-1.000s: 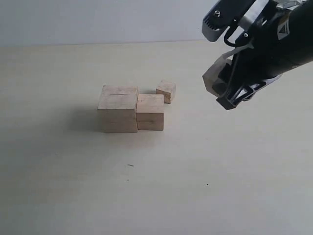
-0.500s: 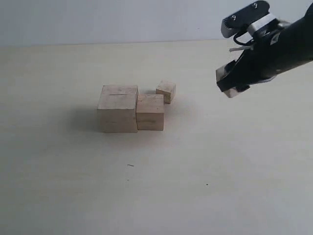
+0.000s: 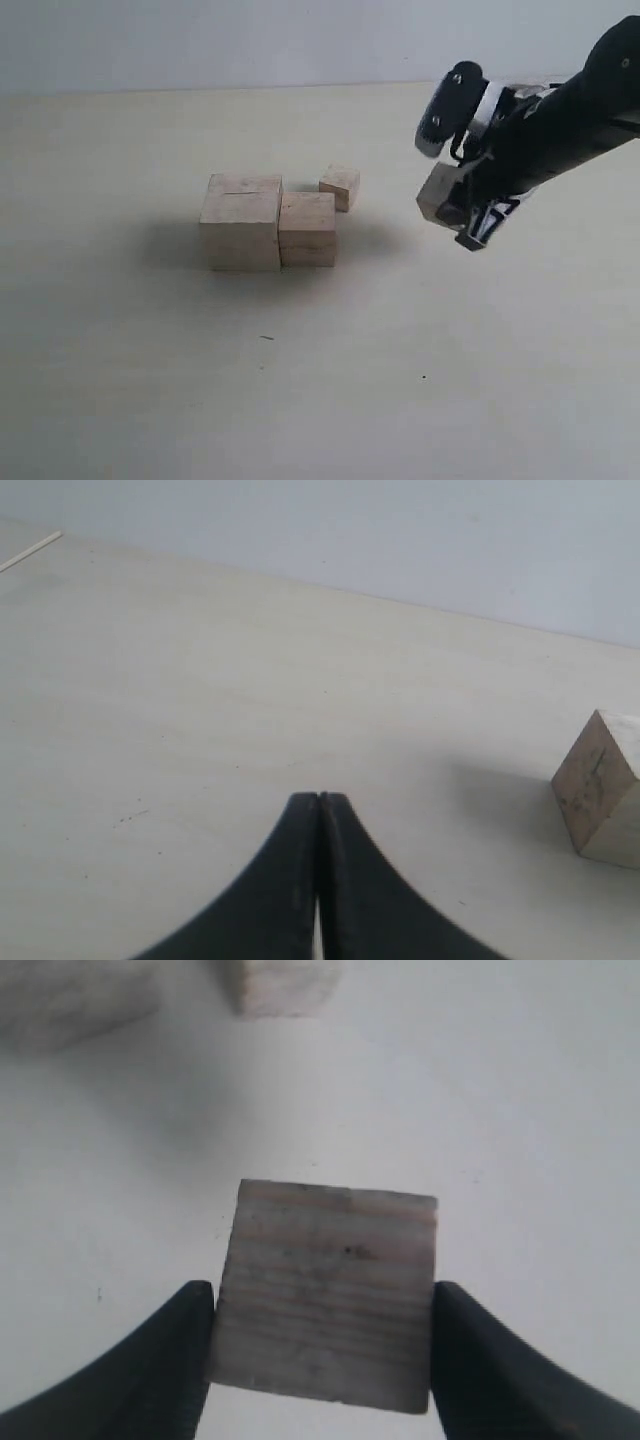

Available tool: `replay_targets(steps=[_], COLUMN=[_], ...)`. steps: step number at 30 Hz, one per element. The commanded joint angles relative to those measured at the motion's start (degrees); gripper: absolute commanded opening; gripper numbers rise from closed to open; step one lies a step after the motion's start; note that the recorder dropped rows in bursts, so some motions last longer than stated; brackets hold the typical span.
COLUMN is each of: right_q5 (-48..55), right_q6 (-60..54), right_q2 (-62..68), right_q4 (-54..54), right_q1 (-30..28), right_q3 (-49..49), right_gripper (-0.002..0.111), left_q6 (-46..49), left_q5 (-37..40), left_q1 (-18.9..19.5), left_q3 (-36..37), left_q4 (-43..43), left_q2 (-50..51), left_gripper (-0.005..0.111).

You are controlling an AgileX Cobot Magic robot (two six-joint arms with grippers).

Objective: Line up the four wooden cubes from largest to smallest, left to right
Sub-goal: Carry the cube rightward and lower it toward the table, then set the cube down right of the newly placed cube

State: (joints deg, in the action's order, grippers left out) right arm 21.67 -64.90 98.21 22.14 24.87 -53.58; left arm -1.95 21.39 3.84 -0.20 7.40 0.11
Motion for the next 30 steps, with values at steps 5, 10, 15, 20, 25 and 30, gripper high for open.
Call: replay_targets(steps=[5, 10, 15, 20, 25, 30], right_q5=[-1.09, 0.03, 2.09, 5.15, 9.31, 17.79], right_q6=[-31.87, -20.06, -6.98, 10.82, 11.43, 9.28], right_q2=[-0.14, -0.14, -0.14, -0.14, 0.53, 3.89], right_q4=[30.78, 39.01, 39.0, 37.41, 35.77, 31.19], right_q1=[0.14, 0.14, -0.22, -2.1, -5.7, -9.31], right_q3=[0.07, 0.07, 0.07, -0.02, -2.04, -8.6], right_gripper=[0.0, 0.0, 0.0, 0.0, 0.0, 0.0], left_q6=[0.21, 0.21, 0.21, 0.21, 0.21, 0.21], left_q5=[-0.36, -0.36, -0.36, -0.36, -0.36, -0.36], left_q1=[0.16, 0.16, 0.16, 0.16, 0.16, 0.16], left_q3=[0.2, 0.2, 0.2, 0.2, 0.2, 0.2], left_q4=[0.05, 0.05, 0.05, 0.05, 0.05, 0.05], left_q2=[-0.11, -0.11, -0.11, -0.11, -0.11, -0.11], left_gripper=[0.0, 0.0, 0.0, 0.0, 0.0, 0.0])
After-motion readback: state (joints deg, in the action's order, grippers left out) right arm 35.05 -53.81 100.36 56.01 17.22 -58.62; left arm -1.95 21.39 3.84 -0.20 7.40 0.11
